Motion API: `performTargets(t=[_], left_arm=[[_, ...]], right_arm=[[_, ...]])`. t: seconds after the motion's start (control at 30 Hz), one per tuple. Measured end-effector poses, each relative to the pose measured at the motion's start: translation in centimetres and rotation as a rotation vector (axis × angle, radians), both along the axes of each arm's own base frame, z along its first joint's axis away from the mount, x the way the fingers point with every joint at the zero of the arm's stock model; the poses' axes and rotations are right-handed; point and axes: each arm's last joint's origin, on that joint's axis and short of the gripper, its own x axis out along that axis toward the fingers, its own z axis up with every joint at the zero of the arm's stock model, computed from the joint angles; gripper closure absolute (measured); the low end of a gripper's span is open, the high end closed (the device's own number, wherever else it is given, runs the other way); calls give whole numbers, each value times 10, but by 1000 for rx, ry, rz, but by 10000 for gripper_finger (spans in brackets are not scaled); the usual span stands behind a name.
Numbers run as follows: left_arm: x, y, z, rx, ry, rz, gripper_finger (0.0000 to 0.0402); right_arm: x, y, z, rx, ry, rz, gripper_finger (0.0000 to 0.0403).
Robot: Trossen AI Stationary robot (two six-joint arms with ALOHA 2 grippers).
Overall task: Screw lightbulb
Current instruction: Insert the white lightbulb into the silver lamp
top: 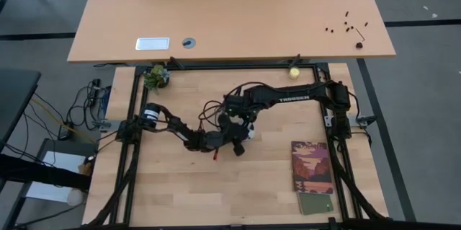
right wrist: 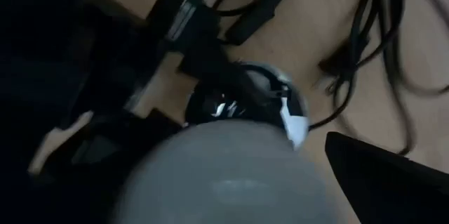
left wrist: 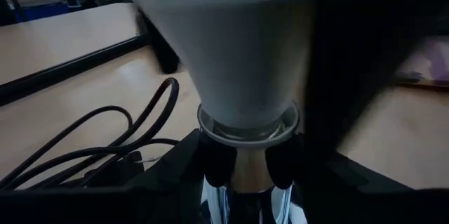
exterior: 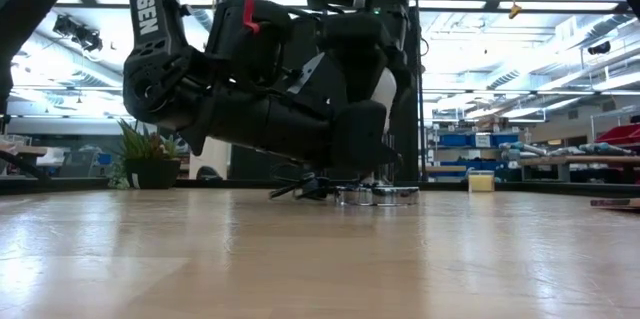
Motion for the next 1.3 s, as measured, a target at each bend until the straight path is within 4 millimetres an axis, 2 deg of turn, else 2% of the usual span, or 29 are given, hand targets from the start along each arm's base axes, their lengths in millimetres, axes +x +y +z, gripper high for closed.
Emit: performTargets(t=[0.2,0.77,0.93,1.1,1.3], left_arm=[[0,0,0,1,8,1,218],[0,1,-1,-1,10,9,218],[0,1,-1,0,11,13,218],[0,1,-1,1,13,13,218],[0,1,-2,4,35,14,218]], right_arm=[[-2,1,4,-47,26,114,10],[-2,34,6,-192,38,732,15],[-3,37,0,-231,54,870,26],[-4,37,-5,-240,52,913,39],[-24,33,8,-134,153,716,60]])
